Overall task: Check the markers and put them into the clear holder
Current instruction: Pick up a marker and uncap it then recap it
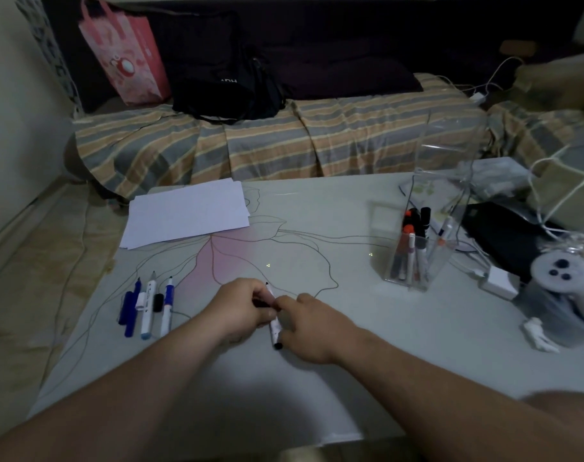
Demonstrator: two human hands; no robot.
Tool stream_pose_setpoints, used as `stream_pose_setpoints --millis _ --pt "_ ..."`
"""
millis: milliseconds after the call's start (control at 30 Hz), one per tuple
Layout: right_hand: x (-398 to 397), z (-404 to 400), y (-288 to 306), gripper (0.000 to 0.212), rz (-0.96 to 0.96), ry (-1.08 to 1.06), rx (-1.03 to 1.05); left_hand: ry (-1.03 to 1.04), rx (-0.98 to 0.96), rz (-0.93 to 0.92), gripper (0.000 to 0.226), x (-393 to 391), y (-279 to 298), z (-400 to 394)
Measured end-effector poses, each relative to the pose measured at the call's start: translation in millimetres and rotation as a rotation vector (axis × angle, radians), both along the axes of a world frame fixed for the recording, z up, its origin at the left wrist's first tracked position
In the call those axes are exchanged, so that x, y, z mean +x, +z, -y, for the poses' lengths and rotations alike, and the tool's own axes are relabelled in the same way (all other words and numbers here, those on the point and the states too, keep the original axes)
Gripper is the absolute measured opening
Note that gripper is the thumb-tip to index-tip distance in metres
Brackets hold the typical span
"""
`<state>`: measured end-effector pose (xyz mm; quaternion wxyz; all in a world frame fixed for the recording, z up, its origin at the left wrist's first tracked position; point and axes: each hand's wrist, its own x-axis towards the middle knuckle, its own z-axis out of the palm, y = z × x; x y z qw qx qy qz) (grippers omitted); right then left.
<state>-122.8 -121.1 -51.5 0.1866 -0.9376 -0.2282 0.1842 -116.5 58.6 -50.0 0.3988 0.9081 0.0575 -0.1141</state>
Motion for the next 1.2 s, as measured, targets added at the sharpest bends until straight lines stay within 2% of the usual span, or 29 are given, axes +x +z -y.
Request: stream_pose_setpoints --millis 100,200,333,400,467,600,700,900,1067,1200 --pt "-4.0 2.8 3.5 0.057 0.025 0.119 -0.064 -0.090 0.233 0.079 0.023 1.9 4.6 -13.0" --pt "-10.1 0.7 2.4 0.046 0.064 0.192 -0.110 -0.153 0.418 0.076 0.023 1.8 9.2 -25.0" --pt "-11.5 -7.3 -0.7 0.042 0.121 0.112 -0.150 -0.216 0.610 0.032 0.026 3.2 10.2 -33.4" --pt "-4.4 -4.9 -3.0 0.046 0.135 0.023 -0.148 -0.194 0.523 0.031 0.027 3.5 7.0 -34.9" --pt "4.0 2.4 -3.0 0.052 0.108 -0.053 -0.149 -0.141 0.331 0.061 0.025 1.2 5.1 -32.8" --pt "13.2 15.0 5.0 0.044 0.001 -0.220 0.054 -0.123 -0.006 0.079 0.025 -4.0 5.0 -21.9" --pt "14.9 17.8 7.9 0.047 -0.007 -0.281 0.158 -0.106 -0.187 0.028 0.027 -3.1 3.0 -18.4" --pt "22.7 22.2 14.1 0.035 0.072 -0.319 0.261 -0.100 -0.243 0.024 0.025 -3.9 6.9 -16.8" --pt "31.3 31.5 26.6 0.025 0.157 -0.294 0.256 -0.056 -0.144 0.077 0.035 -1.9 17.3 -18.8" --pt "32.8 38.4 21.1 0.018 0.165 -0.282 0.176 -0.004 -0.072 0.139 0.019 -0.7 19.4 -18.7"
